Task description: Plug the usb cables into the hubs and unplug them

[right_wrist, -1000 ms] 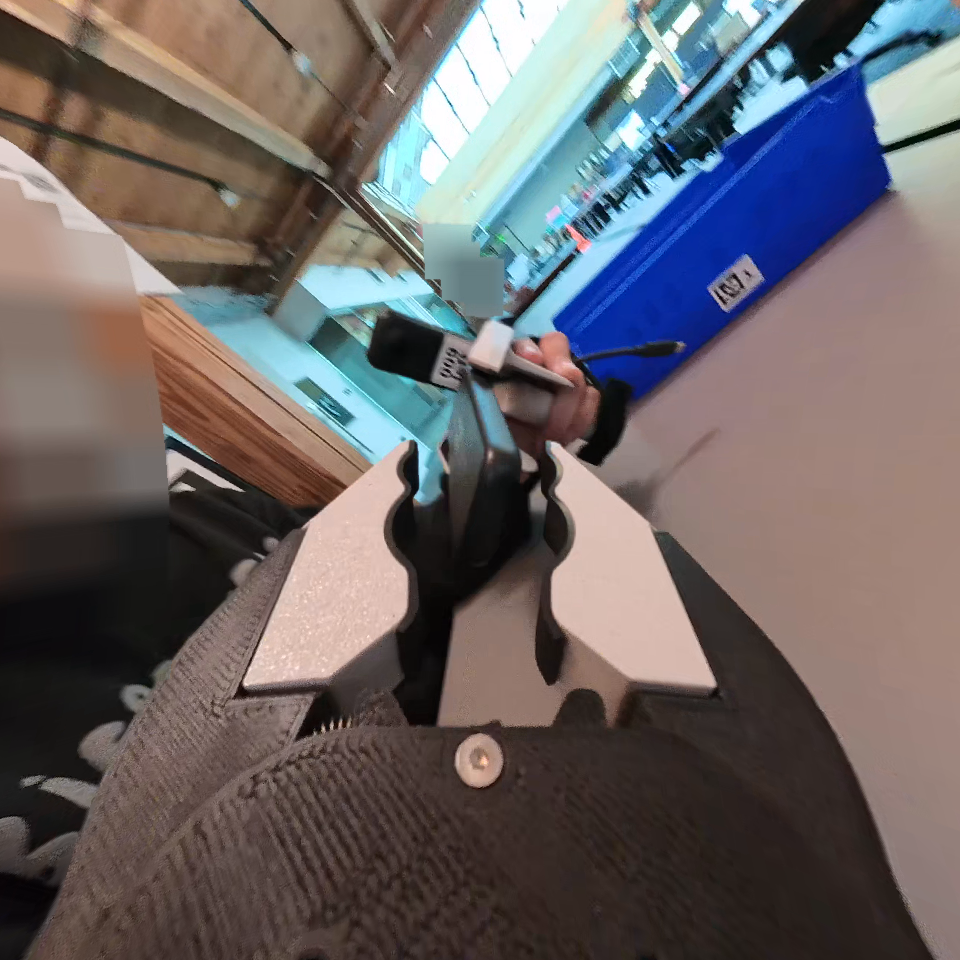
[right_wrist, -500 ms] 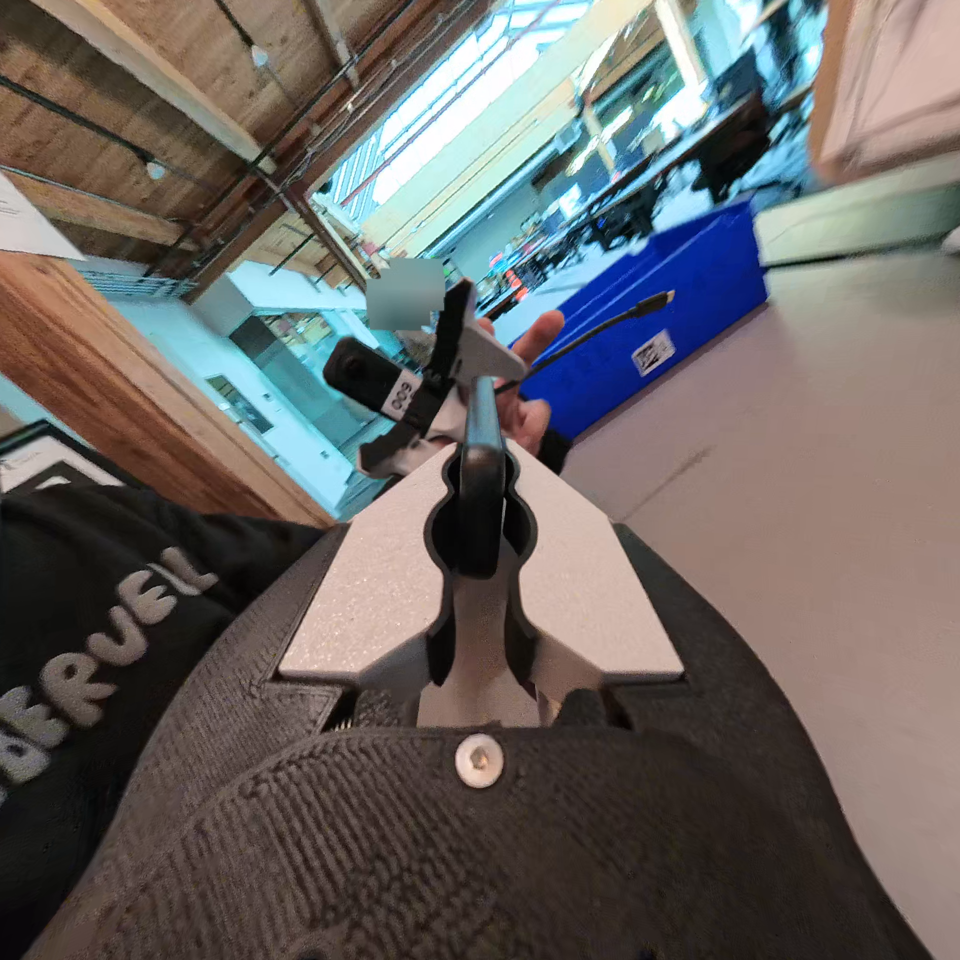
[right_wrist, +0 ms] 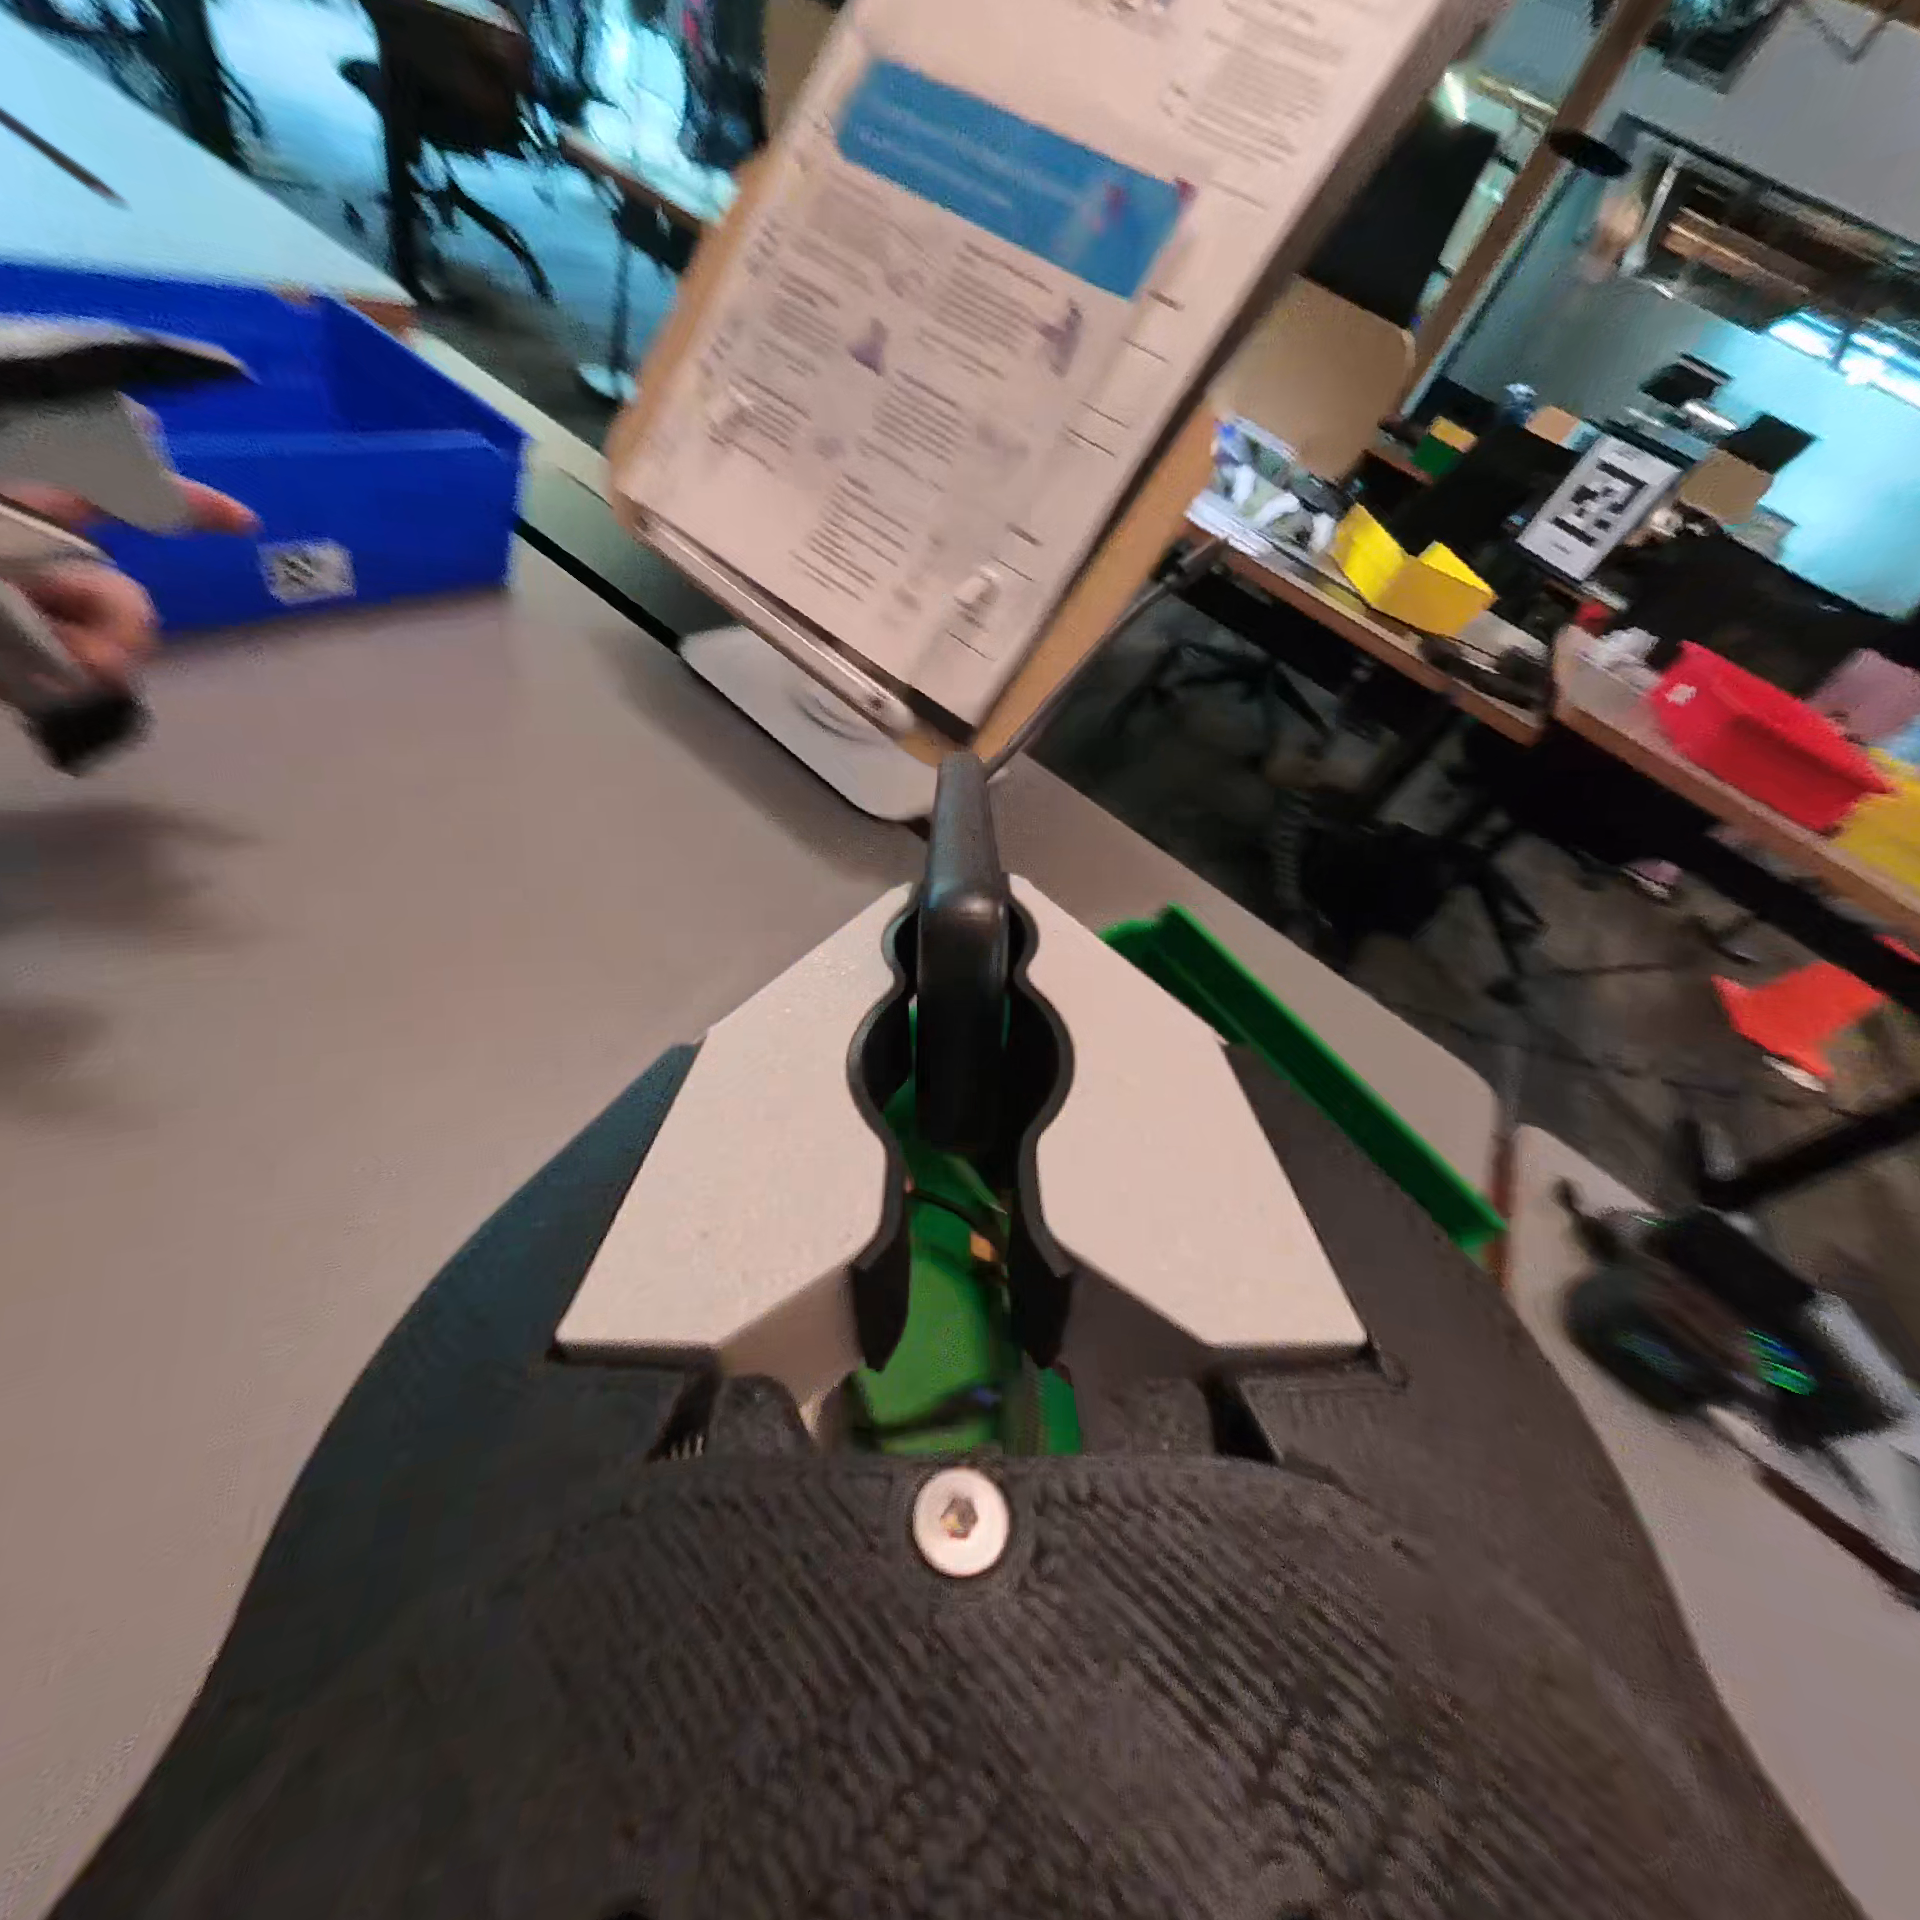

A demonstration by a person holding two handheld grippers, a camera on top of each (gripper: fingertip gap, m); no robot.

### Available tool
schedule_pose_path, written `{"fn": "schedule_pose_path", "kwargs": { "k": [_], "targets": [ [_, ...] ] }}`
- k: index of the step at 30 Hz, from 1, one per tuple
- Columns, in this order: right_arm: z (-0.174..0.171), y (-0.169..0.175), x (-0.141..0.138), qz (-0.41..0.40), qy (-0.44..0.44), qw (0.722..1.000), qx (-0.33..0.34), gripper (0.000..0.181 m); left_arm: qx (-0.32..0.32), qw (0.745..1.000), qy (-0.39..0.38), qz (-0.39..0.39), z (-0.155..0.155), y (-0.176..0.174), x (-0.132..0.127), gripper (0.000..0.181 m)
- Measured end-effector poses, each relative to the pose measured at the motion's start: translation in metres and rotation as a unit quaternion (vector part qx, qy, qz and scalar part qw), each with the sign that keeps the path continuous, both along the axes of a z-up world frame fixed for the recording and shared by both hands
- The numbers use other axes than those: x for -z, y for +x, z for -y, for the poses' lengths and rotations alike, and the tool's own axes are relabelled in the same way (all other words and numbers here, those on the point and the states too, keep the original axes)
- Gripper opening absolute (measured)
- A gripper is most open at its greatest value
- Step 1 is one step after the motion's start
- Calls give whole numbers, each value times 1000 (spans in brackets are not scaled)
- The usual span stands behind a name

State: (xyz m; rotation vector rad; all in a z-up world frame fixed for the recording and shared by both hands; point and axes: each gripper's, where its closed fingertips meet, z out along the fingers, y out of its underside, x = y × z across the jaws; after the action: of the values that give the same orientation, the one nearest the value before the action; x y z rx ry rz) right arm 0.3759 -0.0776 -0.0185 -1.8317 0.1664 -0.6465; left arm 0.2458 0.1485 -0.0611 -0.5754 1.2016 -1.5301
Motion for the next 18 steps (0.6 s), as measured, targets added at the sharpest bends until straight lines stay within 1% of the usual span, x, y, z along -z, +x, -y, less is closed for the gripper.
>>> {"fn": "schedule_pose_path", "kwargs": {
  "k": [3,5,7,9,11,13,15,17,18],
  "targets": [
    [30,42,1,20,-50,998,15,11,-3,1000,6,-4,0,0,1,81],
    [43,60,18,-17,-79,997,-6,11,-1,1000,4,-9,-1,0,2,79],
    [53,70,37,-84,-75,993,-29,11,-1,1000,-2,-17,-2,2,4,78],
    [61,85,53,-112,-62,992,-22,11,1,1000,-6,-22,-3,3,6,77],
    [62,94,69,-130,-71,989,-25,10,3,1000,-11,-25,-4,4,7,76],
    [58,102,78,-146,-75,986,-25,10,4,999,-10,-31,-3,5,10,75],
    [49,104,86,-186,-81,978,-37,12,5,999,-5,-37,-1,6,13,75],
    [44,117,97,-219,-108,970,-9,14,6,999,-2,-40,0,7,14,75],
    [47,125,108,-236,-141,961,15,15,6,999,-2,-40,0,7,14,75]
  ]
}}
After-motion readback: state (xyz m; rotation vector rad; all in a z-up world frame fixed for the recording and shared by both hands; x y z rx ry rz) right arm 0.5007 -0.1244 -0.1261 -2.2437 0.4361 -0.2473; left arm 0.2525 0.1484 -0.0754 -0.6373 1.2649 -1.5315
